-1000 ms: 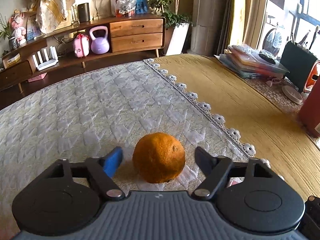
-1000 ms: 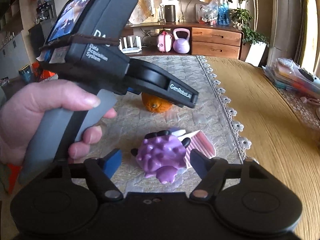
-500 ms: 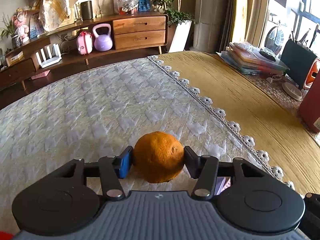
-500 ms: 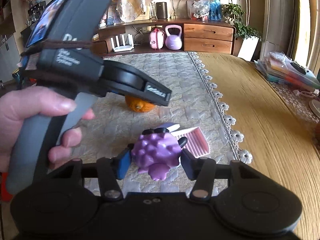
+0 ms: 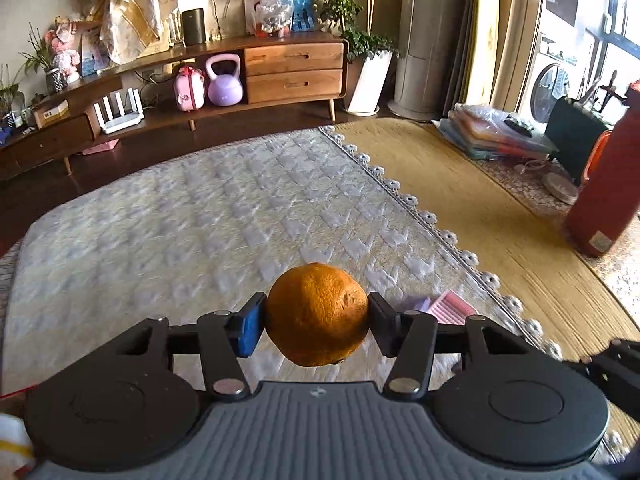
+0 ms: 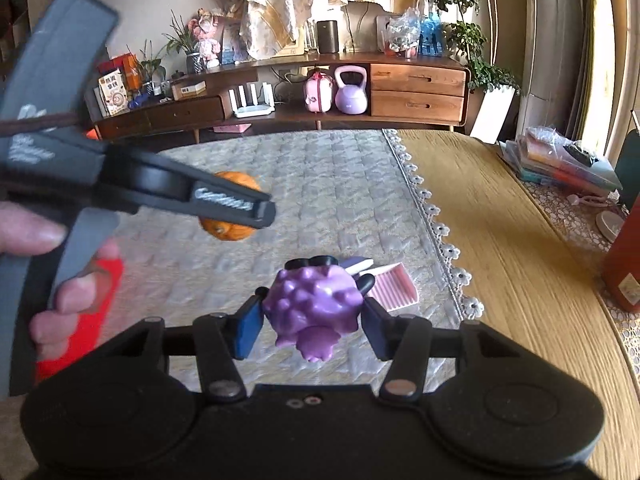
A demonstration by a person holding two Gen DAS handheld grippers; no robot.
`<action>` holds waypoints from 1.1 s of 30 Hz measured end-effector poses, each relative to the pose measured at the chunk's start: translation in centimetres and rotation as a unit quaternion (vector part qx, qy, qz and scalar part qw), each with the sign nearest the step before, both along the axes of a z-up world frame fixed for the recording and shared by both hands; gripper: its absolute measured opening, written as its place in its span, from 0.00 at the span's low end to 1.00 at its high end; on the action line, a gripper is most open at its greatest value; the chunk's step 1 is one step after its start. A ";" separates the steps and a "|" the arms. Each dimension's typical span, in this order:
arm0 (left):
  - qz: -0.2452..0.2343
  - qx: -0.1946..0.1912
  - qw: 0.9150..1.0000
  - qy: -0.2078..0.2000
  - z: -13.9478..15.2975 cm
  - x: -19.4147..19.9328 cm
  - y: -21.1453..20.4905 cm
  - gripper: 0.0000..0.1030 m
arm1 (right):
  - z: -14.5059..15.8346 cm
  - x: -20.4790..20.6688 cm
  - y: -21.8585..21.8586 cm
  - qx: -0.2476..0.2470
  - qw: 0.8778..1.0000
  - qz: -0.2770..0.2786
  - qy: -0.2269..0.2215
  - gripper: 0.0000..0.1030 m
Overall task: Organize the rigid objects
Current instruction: 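Carry the orange and purple spiky ball over the red box with both tools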
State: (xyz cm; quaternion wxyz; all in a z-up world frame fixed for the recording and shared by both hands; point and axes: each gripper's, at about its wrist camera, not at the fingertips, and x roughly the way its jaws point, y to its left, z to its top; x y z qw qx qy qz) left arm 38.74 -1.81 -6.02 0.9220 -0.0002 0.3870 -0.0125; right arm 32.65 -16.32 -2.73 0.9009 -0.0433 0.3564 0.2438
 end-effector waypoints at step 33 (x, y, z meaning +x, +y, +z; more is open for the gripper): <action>0.083 0.004 0.997 -0.012 5.3 -22.2 15.6 0.52 | 5.7 -10.9 12.6 0.005 0.991 0.127 -0.036 0.51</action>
